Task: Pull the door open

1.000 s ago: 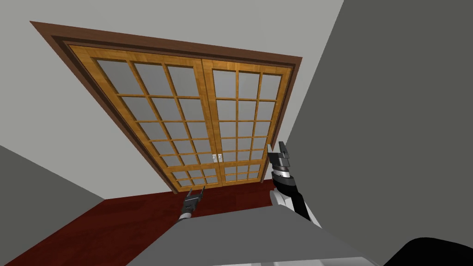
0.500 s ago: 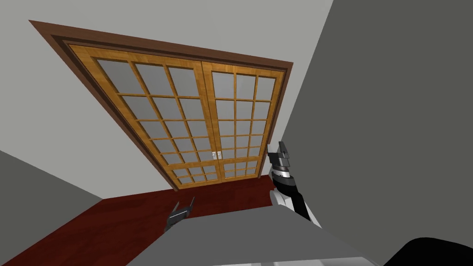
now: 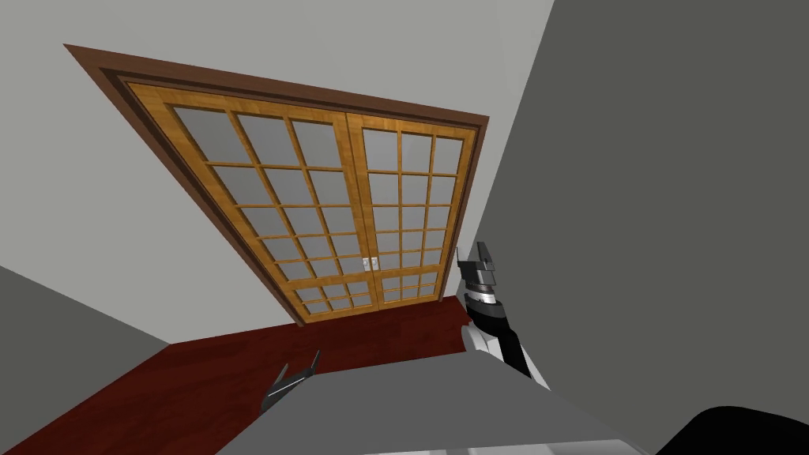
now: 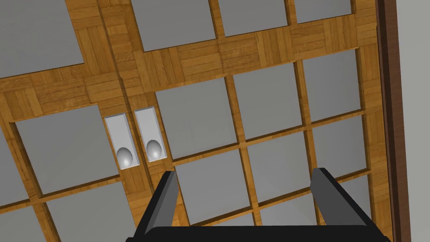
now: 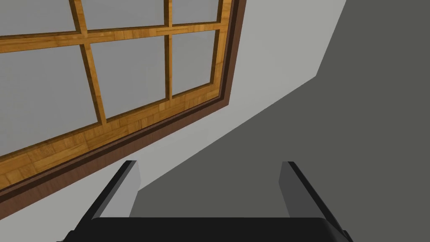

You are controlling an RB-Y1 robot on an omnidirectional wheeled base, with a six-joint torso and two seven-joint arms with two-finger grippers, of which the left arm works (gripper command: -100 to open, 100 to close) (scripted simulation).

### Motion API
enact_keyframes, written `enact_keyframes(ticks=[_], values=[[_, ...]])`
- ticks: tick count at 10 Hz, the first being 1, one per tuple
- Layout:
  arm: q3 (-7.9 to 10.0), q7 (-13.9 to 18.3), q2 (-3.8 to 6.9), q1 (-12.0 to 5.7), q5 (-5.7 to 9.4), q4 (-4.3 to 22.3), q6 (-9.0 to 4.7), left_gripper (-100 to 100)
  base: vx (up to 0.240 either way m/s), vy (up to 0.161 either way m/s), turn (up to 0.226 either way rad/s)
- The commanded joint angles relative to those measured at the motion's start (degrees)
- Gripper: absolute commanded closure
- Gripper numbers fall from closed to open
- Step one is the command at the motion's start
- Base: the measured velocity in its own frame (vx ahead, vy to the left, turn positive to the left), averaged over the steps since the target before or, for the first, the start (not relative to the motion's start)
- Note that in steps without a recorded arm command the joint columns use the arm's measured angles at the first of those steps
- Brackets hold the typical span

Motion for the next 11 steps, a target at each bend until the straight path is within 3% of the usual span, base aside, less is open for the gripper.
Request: enact_keyframes(ticks=[1,3,5,10,11], values=[[1.63,-1.15,0.13,0.87,1.67,1.02,0.19,-100,-0.066,0.01,-0.151],[3.34,-2.33,-0.22,1.51,3.72,1.61,0.58,-100,-0.074,0.046,-0.178],[4.36,-3.46,-1.43,0.62,5.56,1.59,0.79,-100,0.035,0.079,-0.219],[4.12,-4.56,-3.99,-3.22,7.09,0.43,0.69,-100,0.157,0.082,-0.158],[4.12,-4.56,-3.99,-3.22,7.09,0.43,0.69,-100,0.119,0.034,-0.04]])
